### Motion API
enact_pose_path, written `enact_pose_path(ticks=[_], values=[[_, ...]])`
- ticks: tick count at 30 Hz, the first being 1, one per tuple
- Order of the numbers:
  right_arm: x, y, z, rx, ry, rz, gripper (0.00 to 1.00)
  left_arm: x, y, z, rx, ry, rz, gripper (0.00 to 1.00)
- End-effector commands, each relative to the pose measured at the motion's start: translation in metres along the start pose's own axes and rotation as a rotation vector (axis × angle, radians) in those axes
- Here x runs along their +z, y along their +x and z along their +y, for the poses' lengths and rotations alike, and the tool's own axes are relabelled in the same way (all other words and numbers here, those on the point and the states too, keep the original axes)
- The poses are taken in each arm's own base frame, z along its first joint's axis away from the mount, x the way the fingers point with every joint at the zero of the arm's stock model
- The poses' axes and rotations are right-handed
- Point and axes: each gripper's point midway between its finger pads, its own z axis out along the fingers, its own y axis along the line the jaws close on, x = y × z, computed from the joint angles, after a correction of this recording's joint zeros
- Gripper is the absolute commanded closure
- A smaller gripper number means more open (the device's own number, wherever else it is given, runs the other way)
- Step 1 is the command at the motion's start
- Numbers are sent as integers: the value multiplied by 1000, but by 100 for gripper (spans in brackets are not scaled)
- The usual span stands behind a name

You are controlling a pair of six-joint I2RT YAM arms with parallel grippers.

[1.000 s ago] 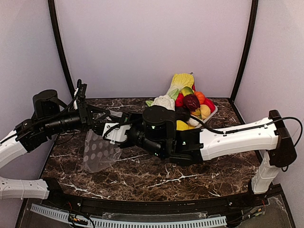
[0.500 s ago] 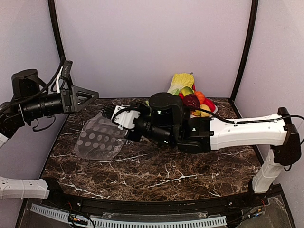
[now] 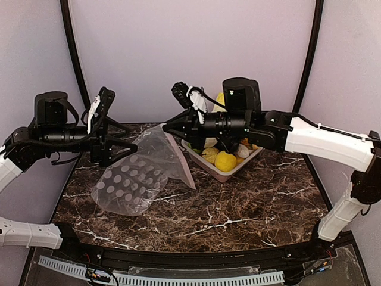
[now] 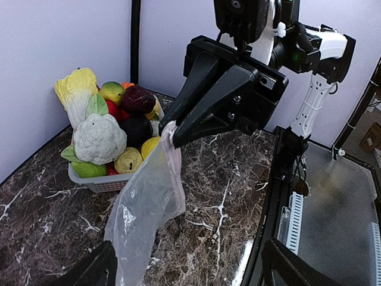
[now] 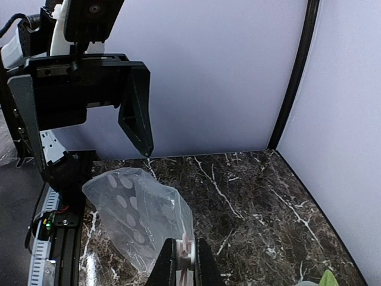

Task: Place the food in the zip-top bag and seal the zipper
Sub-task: Pass from the left arm to the right, then hold the zipper food storage bag.

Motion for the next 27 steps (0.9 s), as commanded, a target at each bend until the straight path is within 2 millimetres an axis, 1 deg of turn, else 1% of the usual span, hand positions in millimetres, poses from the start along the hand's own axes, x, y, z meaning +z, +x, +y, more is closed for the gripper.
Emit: enact_pose_path(ticks=[1,2,3,4,5,6,7,8,9,11,14,17,19,22,23,27], values=[[-12,-4,21,136,-181,-1,99,19,-17,-2,156,65,-46,15],[-13,-4,22,140,-186,3,99,27,-15,-1,170,80,-31,15],[-14,-3,22,144,-190,5,99,30,-19,-1,183,88,-33,15],[-15,-2,21,146,-193,8,99,39,-15,1,193,104,-15,15],[-16,-2,22,150,-197,10,99,41,-18,0,203,118,-16,16],[-18,-1,21,155,-197,13,99,48,-14,2,205,129,2,19],[-19,0,19,162,-195,16,99,50,-17,-2,212,155,-1,21],[-20,1,18,169,-196,18,99,55,-14,-1,217,172,13,28],[-21,2,16,175,-197,19,99,57,-16,-5,224,200,10,32],[-24,4,14,183,-204,23,99,63,-13,-4,244,216,14,44],[-25,8,13,195,-221,31,99,71,-8,-5,230,243,28,48],[-27,11,13,199,-228,46,99,71,-5,-15,205,315,32,53],[-28,13,12,203,-229,54,99,70,-5,-19,200,345,32,53],[-29,15,13,206,-234,61,99,69,-8,-24,200,374,26,56],[-29,15,14,209,-236,62,99,70,-8,-25,194,387,27,60],[-28,18,14,221,-241,70,99,73,-10,-26,177,409,22,69]])
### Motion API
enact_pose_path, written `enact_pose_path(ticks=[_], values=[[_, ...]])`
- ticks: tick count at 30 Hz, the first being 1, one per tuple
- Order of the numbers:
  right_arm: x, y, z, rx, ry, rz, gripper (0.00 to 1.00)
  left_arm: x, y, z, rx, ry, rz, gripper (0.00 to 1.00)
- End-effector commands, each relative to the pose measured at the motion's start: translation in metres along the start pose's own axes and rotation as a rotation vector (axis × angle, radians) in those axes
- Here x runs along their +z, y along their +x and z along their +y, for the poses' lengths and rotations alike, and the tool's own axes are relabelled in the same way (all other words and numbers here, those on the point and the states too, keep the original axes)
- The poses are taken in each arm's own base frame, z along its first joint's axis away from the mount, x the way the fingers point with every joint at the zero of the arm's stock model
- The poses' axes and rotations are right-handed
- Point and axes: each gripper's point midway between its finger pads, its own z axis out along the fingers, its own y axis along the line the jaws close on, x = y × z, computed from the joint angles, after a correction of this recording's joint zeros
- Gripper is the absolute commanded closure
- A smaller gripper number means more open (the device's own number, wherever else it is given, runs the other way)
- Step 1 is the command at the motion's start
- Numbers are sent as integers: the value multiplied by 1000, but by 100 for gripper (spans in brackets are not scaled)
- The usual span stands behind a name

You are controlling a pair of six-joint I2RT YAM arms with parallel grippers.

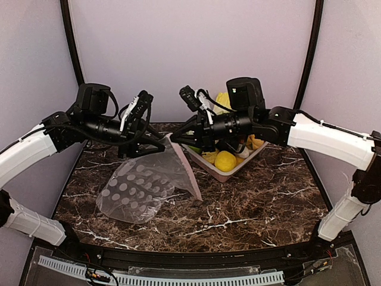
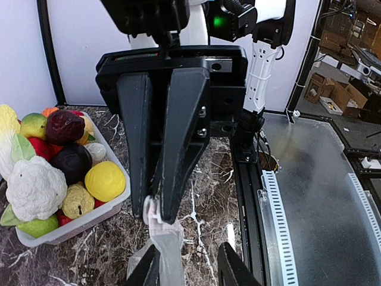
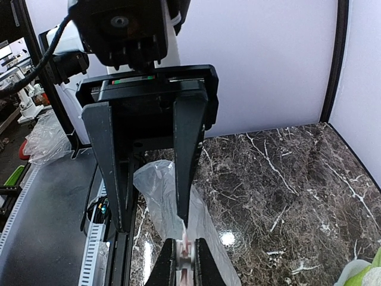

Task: Place the food in the zip-top bag and seal the zipper
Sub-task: Hold the zipper food storage bag.

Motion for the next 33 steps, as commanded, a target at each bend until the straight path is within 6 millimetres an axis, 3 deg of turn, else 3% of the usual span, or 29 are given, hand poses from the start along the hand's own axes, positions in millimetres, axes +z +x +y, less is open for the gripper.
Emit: enact_pose_path(ticks=[1,17,26,33], values=[[-7,-2,5,15,-21,-5,99,0,-13,-7,6,57,-37,70],[-3,3,5,19,-32,8,99,4,-9,7,-8,-7,-44,99],[-3,5,2,19,-17,11,100,5,-6,10,-20,-22,-56,99],[-4,12,-1,38,3,23,100,-5,-13,12,3,-75,-100,99]])
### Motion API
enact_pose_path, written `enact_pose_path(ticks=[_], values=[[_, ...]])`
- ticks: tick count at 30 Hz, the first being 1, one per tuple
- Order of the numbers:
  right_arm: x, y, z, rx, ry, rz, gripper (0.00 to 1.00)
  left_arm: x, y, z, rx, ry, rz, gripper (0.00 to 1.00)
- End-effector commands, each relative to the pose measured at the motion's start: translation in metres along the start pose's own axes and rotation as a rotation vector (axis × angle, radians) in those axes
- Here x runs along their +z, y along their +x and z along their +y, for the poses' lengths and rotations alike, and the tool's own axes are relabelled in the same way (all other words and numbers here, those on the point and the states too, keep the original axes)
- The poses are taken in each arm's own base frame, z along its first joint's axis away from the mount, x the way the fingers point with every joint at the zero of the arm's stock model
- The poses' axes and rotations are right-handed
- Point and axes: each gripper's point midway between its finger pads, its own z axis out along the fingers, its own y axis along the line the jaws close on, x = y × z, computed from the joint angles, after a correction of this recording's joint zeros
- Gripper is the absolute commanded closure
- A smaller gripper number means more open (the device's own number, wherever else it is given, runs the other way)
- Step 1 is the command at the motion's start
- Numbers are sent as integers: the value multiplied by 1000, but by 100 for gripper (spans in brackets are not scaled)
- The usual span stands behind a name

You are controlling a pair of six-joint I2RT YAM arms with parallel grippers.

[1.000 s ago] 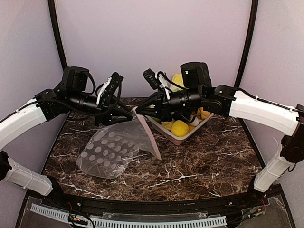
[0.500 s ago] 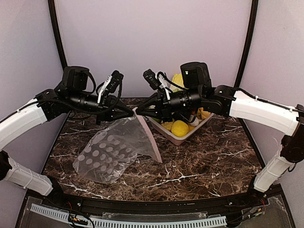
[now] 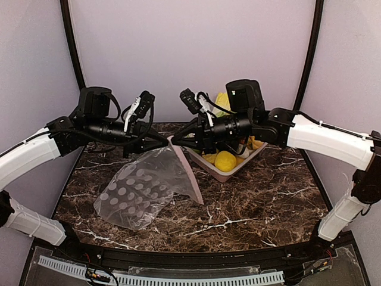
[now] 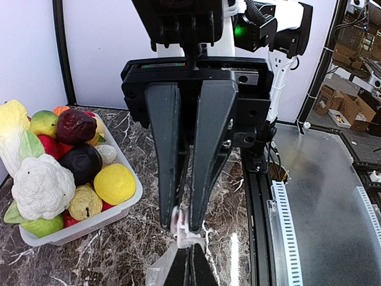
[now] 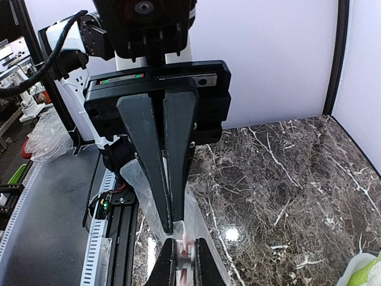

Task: Place the food in the zip-top bag and seal the zipper
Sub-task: Hold the zipper food storage bag.

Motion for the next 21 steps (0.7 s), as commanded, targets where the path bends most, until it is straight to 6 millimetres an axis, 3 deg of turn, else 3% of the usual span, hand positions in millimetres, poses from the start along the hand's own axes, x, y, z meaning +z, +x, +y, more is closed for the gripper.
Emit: enact_pose_path(ticks=[1,21], values=[[-4,5,-2,21,19,5,100,-14,-15,0,38,-45,-69,99],[0,19,-4,84,11,12,100,-20,-16,9,29,-96,-84,99]])
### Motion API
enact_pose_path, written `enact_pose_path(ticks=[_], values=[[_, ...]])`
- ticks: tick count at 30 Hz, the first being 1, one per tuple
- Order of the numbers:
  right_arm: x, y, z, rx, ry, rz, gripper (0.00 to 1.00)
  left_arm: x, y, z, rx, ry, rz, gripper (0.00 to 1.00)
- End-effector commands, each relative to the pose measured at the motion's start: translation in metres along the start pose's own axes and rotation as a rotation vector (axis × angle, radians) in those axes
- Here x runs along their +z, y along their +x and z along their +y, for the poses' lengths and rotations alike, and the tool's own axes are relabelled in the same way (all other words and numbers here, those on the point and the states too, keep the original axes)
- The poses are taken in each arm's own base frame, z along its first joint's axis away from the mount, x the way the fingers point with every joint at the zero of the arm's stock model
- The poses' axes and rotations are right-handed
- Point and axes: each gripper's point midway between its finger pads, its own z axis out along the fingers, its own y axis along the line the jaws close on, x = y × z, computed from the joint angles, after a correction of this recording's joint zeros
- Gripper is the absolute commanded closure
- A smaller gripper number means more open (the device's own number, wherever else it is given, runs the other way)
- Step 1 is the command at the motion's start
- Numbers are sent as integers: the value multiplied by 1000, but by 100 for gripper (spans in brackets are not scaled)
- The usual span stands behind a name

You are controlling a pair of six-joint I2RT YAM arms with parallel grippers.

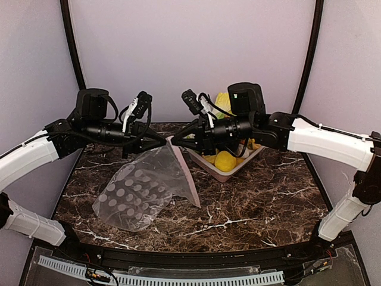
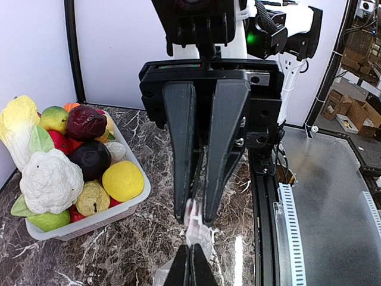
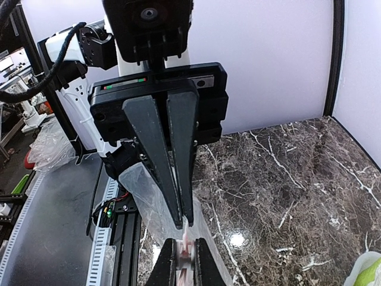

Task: Place the food in the zip-top bag and seal the zipper
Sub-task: Hold the zipper food storage bag.

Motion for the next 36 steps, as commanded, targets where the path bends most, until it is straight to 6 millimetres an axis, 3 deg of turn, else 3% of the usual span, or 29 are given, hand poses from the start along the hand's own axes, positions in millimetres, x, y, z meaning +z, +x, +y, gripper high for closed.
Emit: enact_pose_path(ticks=[1,8,16,20,29,36], values=[[0,16,-2,51,1,41,100,-13,-18,0,38,-30,-68,99],[1,13,2,45,-23,35,100,-4,-14,-10,-1,78,-44,63],[1,13,4,42,-36,36,100,5,-9,-5,-32,98,-25,52],[3,15,3,45,-38,40,100,8,-9,-6,-48,121,-27,62],[2,14,3,42,-38,39,100,12,-8,-10,-71,173,-30,96],[2,18,0,51,-17,45,100,9,-10,-11,-57,161,-60,99]])
